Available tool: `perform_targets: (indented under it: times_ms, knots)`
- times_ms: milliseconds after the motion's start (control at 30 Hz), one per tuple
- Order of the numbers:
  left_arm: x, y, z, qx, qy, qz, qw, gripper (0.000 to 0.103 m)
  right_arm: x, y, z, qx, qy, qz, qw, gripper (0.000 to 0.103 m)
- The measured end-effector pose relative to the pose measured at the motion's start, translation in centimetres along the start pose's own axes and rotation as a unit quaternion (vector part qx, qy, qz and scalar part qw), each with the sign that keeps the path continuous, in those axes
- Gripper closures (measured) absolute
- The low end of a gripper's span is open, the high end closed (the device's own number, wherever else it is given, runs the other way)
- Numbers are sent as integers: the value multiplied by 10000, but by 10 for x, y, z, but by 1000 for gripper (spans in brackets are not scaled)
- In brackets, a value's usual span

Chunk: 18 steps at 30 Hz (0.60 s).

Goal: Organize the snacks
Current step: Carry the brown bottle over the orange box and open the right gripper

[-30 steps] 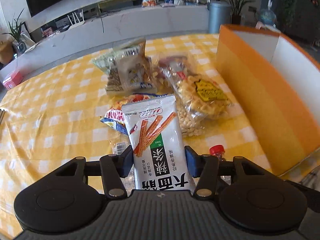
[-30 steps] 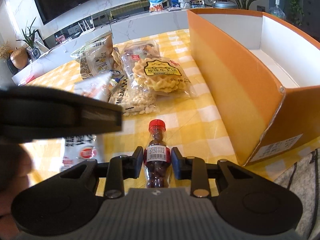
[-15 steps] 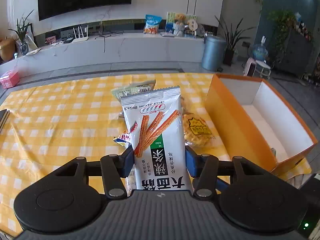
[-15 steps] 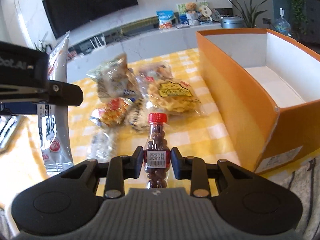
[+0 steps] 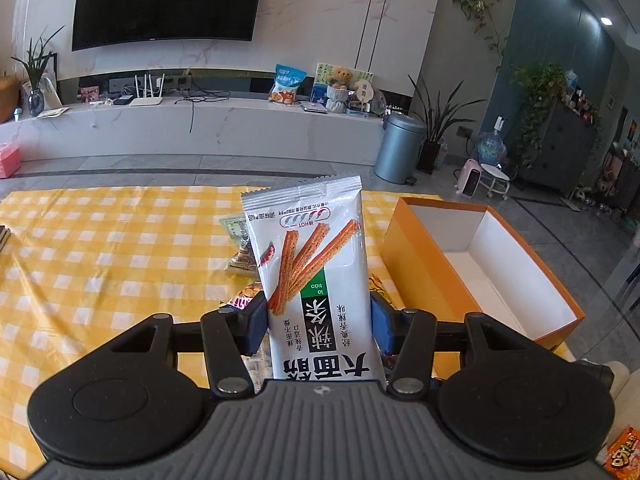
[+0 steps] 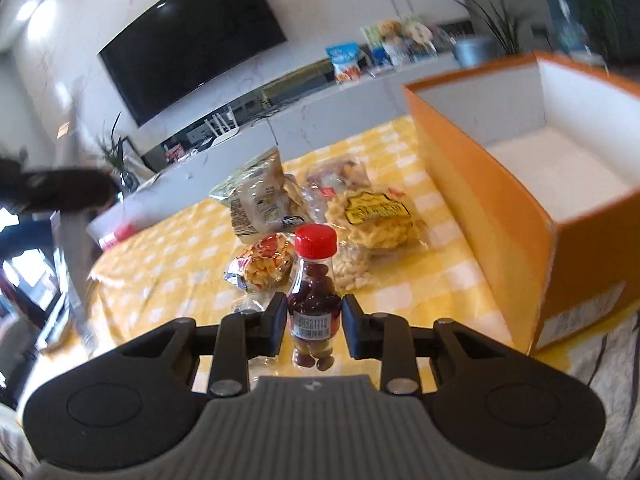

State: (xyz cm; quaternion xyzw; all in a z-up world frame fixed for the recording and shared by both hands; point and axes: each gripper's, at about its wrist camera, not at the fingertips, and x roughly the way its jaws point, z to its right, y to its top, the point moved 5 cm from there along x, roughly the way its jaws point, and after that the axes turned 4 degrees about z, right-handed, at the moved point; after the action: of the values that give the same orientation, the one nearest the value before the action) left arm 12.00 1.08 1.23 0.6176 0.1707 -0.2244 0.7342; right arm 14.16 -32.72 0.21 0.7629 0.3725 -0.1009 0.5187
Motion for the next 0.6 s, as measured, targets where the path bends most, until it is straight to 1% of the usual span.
perform_targets:
  times_ms: [100,233,267,333,400,467,533,600]
  knots:
    - [-4,2,-7,-109,-49,76,9999,44,-7,7,2,161,84,141,9997,75]
    - [-9,5,-10,-189,-175,131,9996,44,-29,25,-1,306,448,524,9972,75]
    - [-10,6,-12,-217,-224,148,9994,44,-36,31,-1,312,459,573,9968,75]
    - [-13,9,-14,-253,-294,222,9990,44,-50,42,4,367,299,601,9971,75]
    - [-16,11,-13,-227,-328,291,9988,44,-67,56,14,505,300,788,9952,75]
    - [-16,11,-10,-220,-369,333,9985,44,-82,70,28,615,148,971,9933,75]
    - [-13,11,-6,-219,-471,330,9981,44,-97,84,42,606,-184,1224,9905,75]
    - [-9,10,-3,-245,-570,278,9977,44,-110,95,56,517,-628,1430,9864,75]
